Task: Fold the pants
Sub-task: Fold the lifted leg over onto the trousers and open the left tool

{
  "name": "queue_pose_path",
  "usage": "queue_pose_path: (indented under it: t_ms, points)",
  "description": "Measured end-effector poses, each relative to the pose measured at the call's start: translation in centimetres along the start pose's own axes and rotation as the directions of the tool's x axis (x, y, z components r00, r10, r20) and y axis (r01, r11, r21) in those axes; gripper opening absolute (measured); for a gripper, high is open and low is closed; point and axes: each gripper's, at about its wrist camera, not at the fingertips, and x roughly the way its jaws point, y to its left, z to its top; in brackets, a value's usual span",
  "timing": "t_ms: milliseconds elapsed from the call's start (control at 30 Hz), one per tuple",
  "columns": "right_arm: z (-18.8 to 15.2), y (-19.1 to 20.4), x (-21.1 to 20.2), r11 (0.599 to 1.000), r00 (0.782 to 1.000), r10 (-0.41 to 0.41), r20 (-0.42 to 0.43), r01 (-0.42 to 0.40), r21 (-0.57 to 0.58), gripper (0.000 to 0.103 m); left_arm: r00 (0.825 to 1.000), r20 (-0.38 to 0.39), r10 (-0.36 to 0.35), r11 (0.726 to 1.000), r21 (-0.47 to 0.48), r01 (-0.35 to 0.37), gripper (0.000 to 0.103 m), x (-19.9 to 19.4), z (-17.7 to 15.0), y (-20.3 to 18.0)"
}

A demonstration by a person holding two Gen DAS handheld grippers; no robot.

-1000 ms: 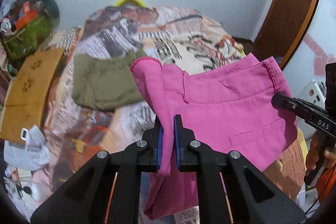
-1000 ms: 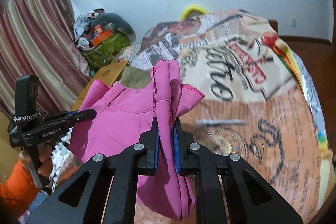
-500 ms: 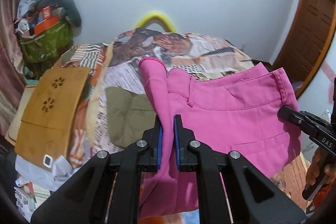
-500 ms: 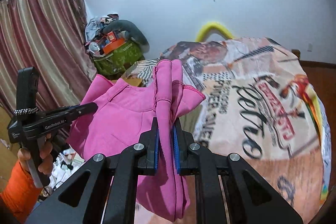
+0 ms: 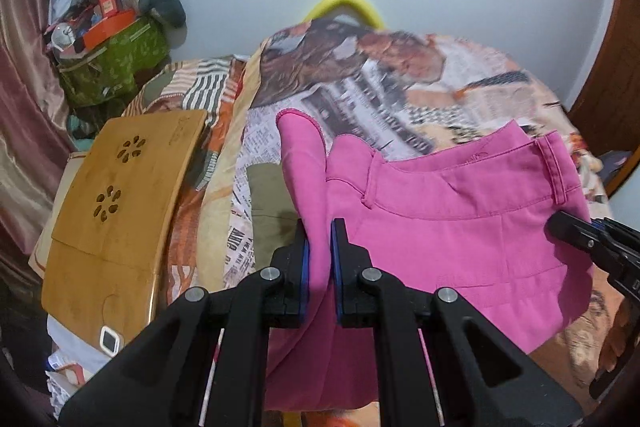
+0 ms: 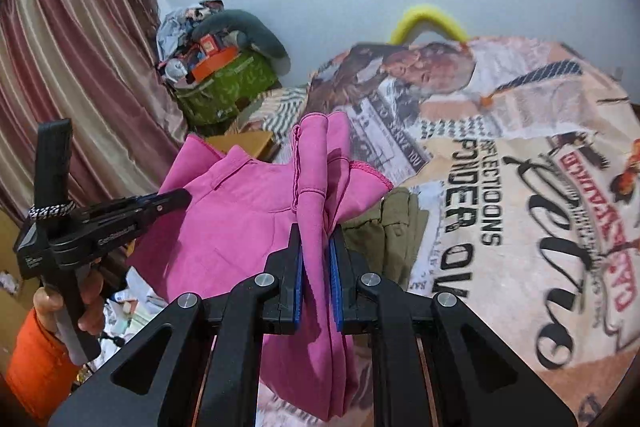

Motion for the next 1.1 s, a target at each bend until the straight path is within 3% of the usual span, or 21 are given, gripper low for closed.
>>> queue_pose_path:
  t_ms: [267,400,500,567,700,833,1100]
  points:
    - [-1.2,-2.9,6.1,0.999,0.995,-0.042,-0.094,0.044,0.015,0.01,0.995,-0.097,0.032,0.999,0.001,-0.032,0.01,8.8,-1.4,0.4]
    - [-2.2,-3.6,6.8,0.997,0.989,-0.074,-0.125,0.072,-0.022,0.01,0.99,-0.088,0.108,0.994,0.033,-0.105,0.01,10.5,-2.4,0.8]
    - [-2.4,-4.0,6.8,0.997,0.987,-0.08,-0.137,0.078,-0.017,0.017,0.992,-0.095,0.084,0.996,0.008,-0.084,0.011,11.0,-2.8,2.1]
    - [-2.5,-4.4,6.7,0.995,0.984,-0.097,-0.147,0.1,0.008,0.022,0.994,-0.086,0.065,0.998,-0.019,-0.067,0.016,10.6,-3.1,2.9]
    - [-2.6,-4.9,5.9,0.986,0.975,-0.161,-0.152,0.164,0.013,0.053,0.992,-0.1,0.08,0.996,-0.023,-0.083,0.035,10.0,-3.6,3.4]
    - [-2.6,-4.5,4.0,0.984,0.975,-0.173,-0.137,0.176,0.01,0.053,0.993,-0.096,0.072,0.997,-0.02,-0.075,0.049,8.1,-4.5,3.8]
    - [-1.6,-1.0,-3.0,0.986,0.987,-0.163,-0.012,0.163,-0.019,0.054,1.0,-0.02,0.003,1.0,-0.008,-0.003,0.052,0.1,-4.9,2.2]
